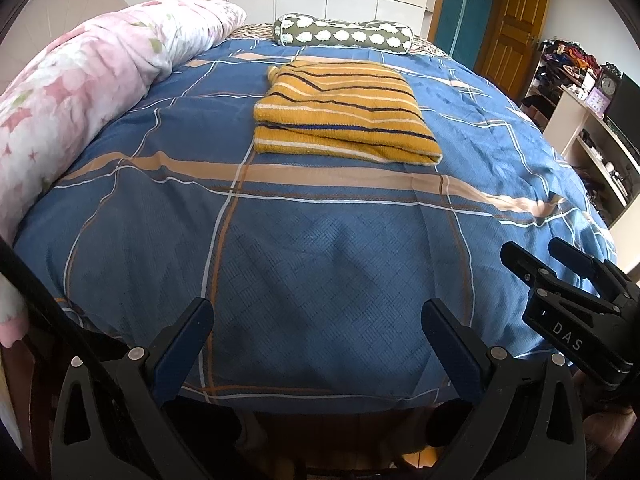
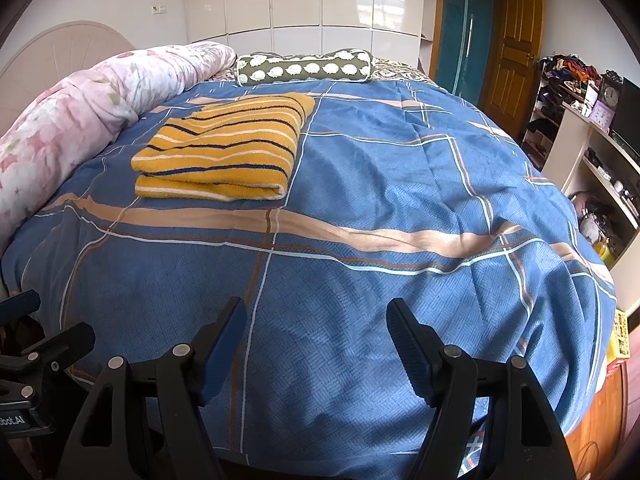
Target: Fold small clothes
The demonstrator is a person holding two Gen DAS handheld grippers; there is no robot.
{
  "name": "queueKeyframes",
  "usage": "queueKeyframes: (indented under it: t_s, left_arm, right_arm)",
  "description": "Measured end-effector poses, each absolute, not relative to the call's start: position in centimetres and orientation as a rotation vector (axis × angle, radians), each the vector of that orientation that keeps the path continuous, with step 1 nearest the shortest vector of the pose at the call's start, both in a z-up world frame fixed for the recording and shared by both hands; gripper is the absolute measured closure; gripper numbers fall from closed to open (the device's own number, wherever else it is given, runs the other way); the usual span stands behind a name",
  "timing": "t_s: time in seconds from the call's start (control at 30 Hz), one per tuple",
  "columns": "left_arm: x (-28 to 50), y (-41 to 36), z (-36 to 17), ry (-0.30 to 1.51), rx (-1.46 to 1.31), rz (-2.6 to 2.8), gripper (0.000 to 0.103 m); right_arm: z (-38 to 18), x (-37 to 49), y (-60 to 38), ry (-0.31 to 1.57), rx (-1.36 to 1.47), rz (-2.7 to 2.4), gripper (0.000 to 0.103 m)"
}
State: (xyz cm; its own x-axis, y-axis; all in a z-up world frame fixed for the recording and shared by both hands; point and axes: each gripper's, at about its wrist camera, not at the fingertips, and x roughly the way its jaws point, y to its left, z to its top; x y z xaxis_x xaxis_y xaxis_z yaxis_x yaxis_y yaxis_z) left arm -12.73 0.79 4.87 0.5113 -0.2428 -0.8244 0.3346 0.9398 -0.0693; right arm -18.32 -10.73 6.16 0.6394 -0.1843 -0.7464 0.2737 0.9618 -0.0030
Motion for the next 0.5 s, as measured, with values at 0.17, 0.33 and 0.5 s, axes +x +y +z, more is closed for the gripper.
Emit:
queueKeyframes:
  t_s: [0.17,0.33,0.5]
  left_arm:
    - [-12.68,0.7,4.8,0.978,0.102,-0.348,0.0]
    - [-12.65,0.64,4.66,0.985,0.102,-0.348,0.0]
    - [-12.54,0.71,4.56,0.988,0.101,-0.349,0.0]
  right_arm:
    - [6.14,-18.32,-10.74,0.838,0.113,-0.261,0.026]
    - [6.12,-18.34,-10.71,0.838,0.114,-0.262,0.026]
    - [6.12,-18.35,-10.75,0.837,0.113,-0.261,0.026]
